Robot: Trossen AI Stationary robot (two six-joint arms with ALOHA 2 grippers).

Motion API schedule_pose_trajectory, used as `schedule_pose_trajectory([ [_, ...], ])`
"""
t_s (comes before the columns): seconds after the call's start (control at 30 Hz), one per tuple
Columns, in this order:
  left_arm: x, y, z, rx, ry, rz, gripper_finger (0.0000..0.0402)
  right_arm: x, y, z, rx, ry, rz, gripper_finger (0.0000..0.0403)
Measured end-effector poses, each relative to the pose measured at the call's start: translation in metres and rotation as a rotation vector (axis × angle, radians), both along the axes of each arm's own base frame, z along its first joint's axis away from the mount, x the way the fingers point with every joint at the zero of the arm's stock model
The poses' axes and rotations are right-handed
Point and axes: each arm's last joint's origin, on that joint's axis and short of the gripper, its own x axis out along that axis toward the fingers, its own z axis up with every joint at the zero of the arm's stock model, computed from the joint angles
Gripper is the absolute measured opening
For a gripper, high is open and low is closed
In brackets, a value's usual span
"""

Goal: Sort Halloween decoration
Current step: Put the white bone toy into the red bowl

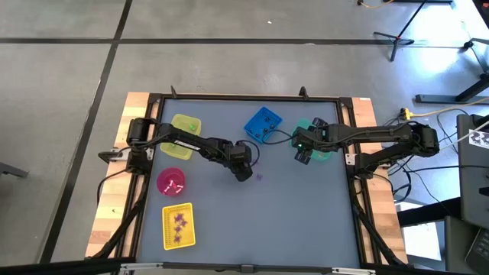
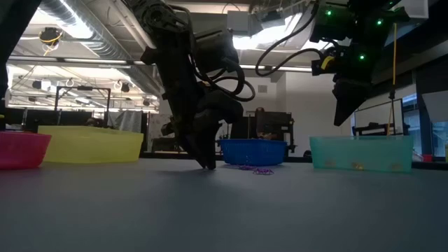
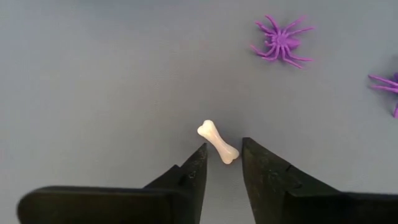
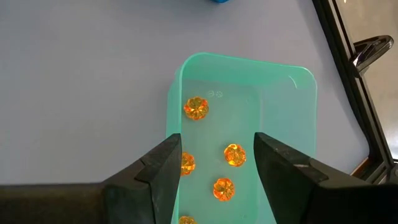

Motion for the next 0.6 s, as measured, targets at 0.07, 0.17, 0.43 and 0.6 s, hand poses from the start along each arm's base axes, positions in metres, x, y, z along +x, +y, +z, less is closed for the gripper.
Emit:
schedule_pose_trajectory([
  [0.07,0.0000,0.0000,0.0000,0.000,0.000,0.000,0.0081,0.0000,0.0000,0.0000,0.000,0.000,0.000,0.0200],
  [0.17,-0.0001,0.0000,-0.0002,0.000,0.002,-0.001,0.0075,0.0000,0.0000,0.0000,0.000,0.000,0.000,0.0200],
  [0.43,-0.0002,-0.0001,-0.0004,0.000,0.004,-0.005,0.0051,0.0000,0.0000,0.0000,0.000,0.000,0.000,0.0200],
  [0.6,-0.0005,-0.0001,-0.0008,0.001,0.007,-0.008,0.0042,0.0000,0.0000,0.0000,0.000,0.000,0.000,0.0200],
])
